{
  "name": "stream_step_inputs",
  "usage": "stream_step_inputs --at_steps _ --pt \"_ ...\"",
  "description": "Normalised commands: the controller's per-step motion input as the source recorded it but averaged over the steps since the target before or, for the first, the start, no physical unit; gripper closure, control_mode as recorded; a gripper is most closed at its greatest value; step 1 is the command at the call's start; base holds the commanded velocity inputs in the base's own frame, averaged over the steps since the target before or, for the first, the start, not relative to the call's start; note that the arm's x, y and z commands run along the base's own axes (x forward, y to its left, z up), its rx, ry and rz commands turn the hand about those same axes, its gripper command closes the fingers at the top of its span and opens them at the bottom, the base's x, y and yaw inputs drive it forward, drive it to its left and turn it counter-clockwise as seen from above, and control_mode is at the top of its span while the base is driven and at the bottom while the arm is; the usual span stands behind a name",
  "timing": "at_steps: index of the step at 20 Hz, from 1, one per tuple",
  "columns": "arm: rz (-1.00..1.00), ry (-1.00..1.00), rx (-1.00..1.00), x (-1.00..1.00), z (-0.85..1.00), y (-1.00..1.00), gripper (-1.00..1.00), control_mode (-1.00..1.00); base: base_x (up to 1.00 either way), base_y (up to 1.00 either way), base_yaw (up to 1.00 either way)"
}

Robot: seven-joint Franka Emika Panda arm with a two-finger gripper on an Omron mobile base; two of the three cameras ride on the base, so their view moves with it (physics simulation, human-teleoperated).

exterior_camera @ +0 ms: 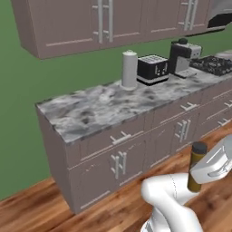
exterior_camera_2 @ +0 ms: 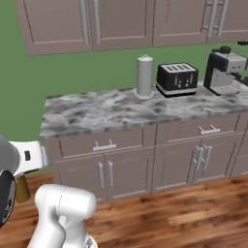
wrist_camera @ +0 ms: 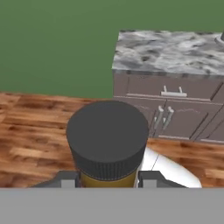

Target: Collect the turmeric, ketchup, and shaker from the cabinet and place them next to the stove.

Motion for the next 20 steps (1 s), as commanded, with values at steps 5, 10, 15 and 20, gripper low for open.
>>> stream_step_inputs --at_steps 5,10,15,20 --pt "0.0 0.0 0.0 0.0 0.0 0.0 1.0 1.0 0.73 -0.67 -0.23" --pt "0.0 0.0 0.0 0.0 0.0 0.0 1.0 1.0 0.82 -0.66 -0.2" --pt "0.0 0.0 0.0 0.0 0.0 0.0 1.0 1.0 0.81 -0.68 -0.19" --pt "0.0 0.0 0.0 0.0 0.0 0.0 1.0 1.0 0.85 -0.68 -0.16"
